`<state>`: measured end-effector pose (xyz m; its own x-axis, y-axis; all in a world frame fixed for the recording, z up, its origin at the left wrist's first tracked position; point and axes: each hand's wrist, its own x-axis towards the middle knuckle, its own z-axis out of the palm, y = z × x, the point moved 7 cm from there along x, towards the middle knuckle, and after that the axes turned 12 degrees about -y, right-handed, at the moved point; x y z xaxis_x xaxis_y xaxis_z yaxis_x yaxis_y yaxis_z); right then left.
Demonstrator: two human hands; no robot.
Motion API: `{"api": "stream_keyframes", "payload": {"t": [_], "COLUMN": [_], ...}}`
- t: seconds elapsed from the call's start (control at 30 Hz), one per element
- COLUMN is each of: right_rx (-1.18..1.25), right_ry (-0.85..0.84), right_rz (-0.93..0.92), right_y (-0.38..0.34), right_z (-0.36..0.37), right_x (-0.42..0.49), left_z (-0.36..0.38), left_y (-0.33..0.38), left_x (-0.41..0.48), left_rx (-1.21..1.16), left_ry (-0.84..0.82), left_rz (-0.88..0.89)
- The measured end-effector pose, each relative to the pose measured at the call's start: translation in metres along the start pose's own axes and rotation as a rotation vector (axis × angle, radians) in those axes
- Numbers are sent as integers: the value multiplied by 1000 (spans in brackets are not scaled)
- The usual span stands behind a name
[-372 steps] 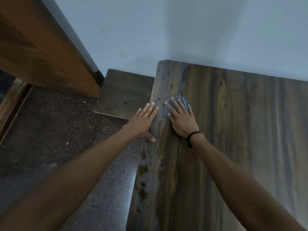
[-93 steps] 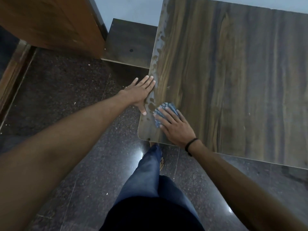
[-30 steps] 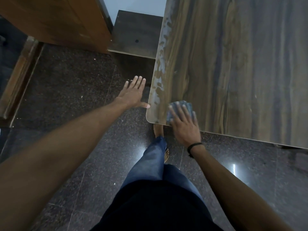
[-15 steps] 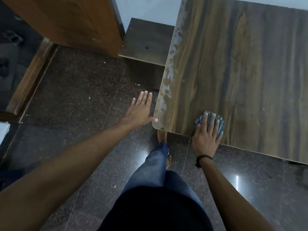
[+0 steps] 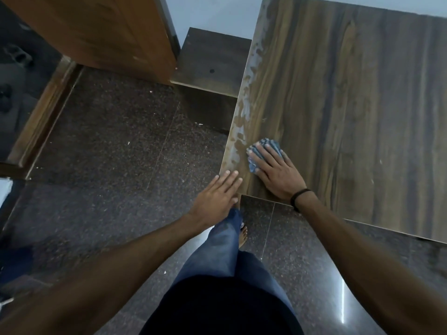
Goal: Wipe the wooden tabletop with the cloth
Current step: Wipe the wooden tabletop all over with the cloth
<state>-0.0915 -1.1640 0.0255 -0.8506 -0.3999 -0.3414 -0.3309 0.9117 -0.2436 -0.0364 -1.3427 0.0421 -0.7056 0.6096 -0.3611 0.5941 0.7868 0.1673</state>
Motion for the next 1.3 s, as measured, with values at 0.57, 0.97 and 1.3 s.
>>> {"api": "stream_keyframes", "payload": {"t": [0.57, 0.97, 1.3], "right_rx": [461, 203, 230], "right_ry": [-41, -240, -204], "right_rz": [1, 369, 445], "right_y": [4, 136, 115], "right_z": [-38, -74, -72], "right_x": [39, 12, 16], "left_z": [-38, -33, 17], "left_y": [-19, 25, 32], "left_x": [74, 115, 18], "left_rx": [-271, -198, -310], "left_ry": [-208, -213, -90], "left_rz": [-180, -206, -488]}}
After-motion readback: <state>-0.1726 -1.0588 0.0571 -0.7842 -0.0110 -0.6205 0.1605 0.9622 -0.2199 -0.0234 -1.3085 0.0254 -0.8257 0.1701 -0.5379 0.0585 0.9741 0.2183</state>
